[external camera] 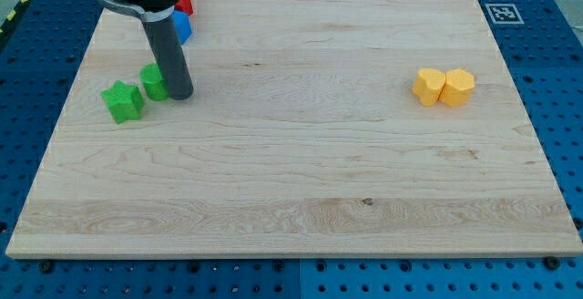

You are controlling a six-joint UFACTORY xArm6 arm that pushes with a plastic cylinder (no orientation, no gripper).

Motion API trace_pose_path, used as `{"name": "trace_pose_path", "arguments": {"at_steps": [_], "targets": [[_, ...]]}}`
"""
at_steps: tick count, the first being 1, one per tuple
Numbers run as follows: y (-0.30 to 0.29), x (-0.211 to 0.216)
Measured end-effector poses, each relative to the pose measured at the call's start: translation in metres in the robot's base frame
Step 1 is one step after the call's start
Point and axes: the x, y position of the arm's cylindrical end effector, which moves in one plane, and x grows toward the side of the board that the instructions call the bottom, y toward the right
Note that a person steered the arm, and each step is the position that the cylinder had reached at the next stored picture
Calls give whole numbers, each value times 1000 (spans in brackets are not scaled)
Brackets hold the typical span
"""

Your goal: Move your hand to the top right of the red star

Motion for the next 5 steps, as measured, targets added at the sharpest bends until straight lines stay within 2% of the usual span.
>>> {"name": "trace_pose_path", "arguments": {"at_steps": [2, 4, 5], "targets": [[-33, 0], [-36, 0], [21, 0]]}}
